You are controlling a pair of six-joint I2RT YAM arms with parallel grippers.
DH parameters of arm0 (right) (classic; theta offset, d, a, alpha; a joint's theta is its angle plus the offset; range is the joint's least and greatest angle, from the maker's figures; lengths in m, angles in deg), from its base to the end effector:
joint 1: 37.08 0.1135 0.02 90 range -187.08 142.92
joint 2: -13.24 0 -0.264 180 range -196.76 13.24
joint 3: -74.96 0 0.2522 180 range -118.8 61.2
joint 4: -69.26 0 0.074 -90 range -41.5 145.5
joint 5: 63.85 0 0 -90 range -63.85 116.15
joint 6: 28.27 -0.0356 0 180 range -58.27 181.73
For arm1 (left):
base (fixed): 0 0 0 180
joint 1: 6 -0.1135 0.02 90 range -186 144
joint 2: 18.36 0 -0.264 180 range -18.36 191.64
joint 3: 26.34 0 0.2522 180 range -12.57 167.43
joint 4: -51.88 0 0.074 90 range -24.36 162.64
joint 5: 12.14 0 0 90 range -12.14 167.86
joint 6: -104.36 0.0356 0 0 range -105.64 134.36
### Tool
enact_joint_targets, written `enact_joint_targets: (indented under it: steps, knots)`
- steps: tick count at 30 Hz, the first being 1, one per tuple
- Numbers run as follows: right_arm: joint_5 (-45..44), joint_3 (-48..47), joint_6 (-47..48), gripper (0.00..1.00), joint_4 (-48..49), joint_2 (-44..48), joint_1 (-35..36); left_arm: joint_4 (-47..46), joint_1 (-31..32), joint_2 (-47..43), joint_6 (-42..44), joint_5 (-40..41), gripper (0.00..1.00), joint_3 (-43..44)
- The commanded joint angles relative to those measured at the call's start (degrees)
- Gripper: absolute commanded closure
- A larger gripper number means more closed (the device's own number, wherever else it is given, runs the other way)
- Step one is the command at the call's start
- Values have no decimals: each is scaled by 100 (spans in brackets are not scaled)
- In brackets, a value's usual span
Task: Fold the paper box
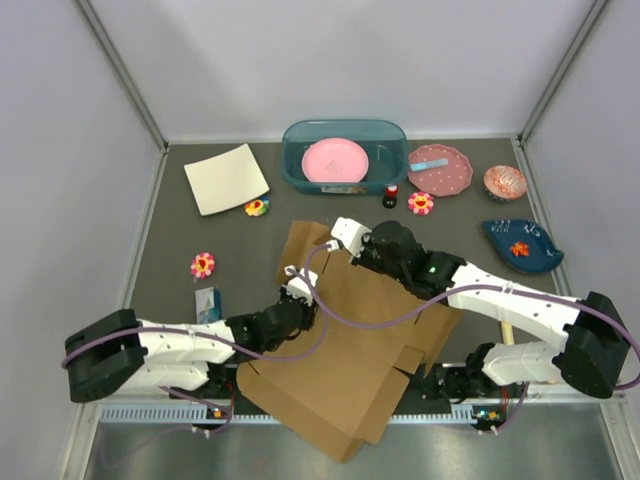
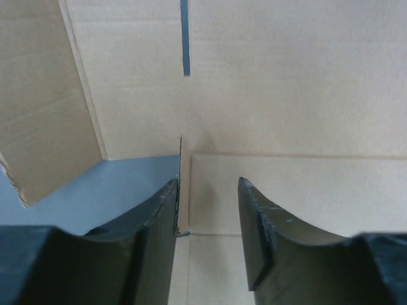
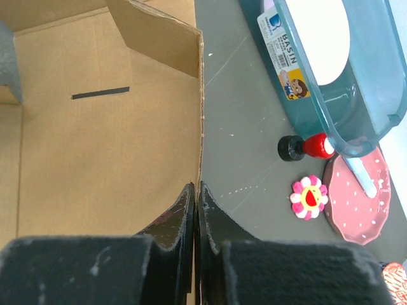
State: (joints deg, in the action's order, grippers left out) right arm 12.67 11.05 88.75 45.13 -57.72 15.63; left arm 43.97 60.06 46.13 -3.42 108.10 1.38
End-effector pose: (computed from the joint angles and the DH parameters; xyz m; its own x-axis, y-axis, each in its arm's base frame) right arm 0.1745 0.2154 0.2759 0.0172 -0.7067 -0.7073 -0.7241 0.4791 -0.4962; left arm 0.0976 -0.1756 0.1502 -0.3730 0.1899 -0.9082 0.5216 0.8524 -0.0360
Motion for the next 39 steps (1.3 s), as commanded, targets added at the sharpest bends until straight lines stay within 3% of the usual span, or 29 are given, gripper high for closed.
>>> enact_joint_targets:
  steps: [1, 2, 3, 9, 18, 25, 30, 39]
  knots:
    - [64, -118, 30, 100, -97, 126, 170, 487, 30, -419, -269, 316, 42, 606]
    - [21, -100, 57, 100, -97, 161, 161, 923, 38, -498, -313, 255, 33, 748]
    - [3, -91, 101, 100, -71, 170, 178, 1189, 30, -629, -349, 176, 1, 897]
    - [-383, 128, 470, 100, 228, 284, 310, 1815, 29, -1796, -630, 175, 1, 1171]
    - [-1632, 59, 1709, 100, 791, 504, 618, 1649, 21, -3073, -929, 1493, 2, 626]
    - [-1501, -285, 1553, 100, 290, 679, 688, 1982, 21, -3065, -1394, 2029, 1, 573]
    - [-1491, 154, 1165, 100, 360, 856, 1082, 2395, 21, -2942, -1790, 2495, 1, 600]
    - [-1526, 761, 585, 100, 404, 759, 1242, 2046, -14, -2793, -1694, 2645, 1, 547]
